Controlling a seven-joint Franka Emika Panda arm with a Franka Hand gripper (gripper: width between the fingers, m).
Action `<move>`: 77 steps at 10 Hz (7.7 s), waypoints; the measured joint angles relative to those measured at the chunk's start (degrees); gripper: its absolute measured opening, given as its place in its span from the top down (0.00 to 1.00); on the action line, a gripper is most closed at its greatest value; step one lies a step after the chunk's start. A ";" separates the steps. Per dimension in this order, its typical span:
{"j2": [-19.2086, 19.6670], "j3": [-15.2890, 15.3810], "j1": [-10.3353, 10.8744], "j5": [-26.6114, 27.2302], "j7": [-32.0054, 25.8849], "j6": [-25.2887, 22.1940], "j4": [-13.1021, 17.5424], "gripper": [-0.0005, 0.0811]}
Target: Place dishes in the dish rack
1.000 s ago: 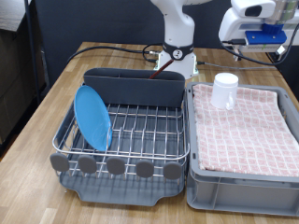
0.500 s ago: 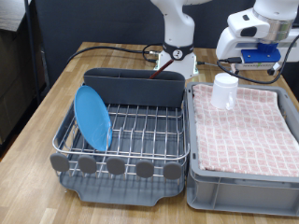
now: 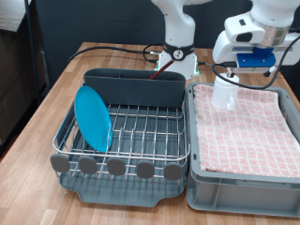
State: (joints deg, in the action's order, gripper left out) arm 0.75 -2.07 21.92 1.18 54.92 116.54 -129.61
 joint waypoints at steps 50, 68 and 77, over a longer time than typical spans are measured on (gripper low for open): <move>6.02 -8.71 -2.24 -11.37 5.81 7.05 13.11 0.91; 18.88 -10.46 -6.31 -6.58 -10.88 17.83 27.14 0.91; 28.01 -9.59 -9.61 -0.11 -16.90 18.42 33.52 0.91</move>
State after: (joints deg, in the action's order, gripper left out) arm 28.76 -11.66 12.31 1.07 38.02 134.96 -96.09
